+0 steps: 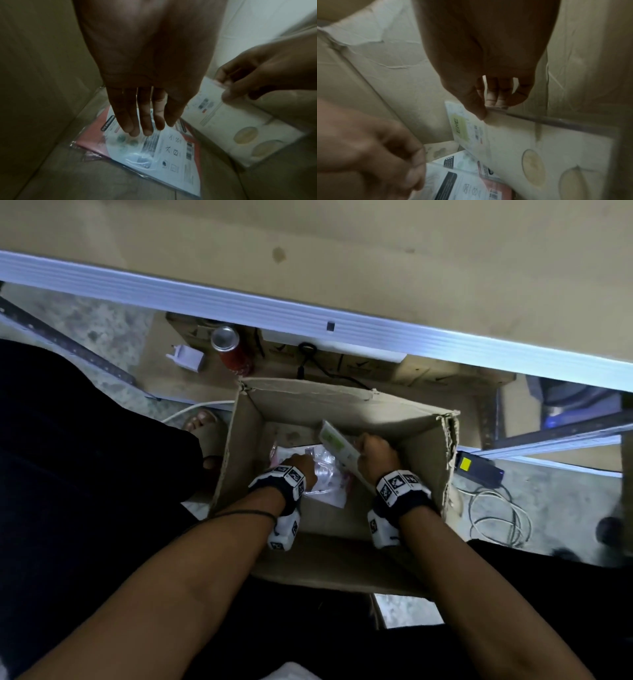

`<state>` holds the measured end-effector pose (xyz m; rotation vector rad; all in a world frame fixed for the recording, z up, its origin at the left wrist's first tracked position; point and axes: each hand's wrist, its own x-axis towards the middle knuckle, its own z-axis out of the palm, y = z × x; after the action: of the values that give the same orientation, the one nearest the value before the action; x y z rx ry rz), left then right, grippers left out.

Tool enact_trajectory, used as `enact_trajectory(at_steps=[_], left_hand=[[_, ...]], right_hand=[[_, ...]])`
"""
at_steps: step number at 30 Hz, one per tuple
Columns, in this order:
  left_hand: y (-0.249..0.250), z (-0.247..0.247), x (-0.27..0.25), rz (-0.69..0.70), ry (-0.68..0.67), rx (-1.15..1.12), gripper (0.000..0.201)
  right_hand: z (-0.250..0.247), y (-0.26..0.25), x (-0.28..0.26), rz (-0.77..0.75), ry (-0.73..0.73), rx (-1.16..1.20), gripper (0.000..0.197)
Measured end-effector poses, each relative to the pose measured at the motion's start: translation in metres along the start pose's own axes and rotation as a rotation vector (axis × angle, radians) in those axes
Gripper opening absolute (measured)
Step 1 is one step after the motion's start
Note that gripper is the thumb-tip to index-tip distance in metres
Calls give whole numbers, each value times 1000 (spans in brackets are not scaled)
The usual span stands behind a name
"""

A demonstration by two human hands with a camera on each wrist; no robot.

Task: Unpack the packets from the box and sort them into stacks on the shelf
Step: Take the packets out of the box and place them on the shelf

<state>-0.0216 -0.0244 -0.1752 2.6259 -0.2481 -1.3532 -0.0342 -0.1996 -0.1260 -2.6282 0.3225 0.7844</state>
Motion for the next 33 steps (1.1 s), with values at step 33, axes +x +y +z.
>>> enact_trajectory(at_steps=[33], left_hand=[[-14,-25,40,74,183,252,32]], right_hand=[[12,12,-42,120,-56,30,39]])
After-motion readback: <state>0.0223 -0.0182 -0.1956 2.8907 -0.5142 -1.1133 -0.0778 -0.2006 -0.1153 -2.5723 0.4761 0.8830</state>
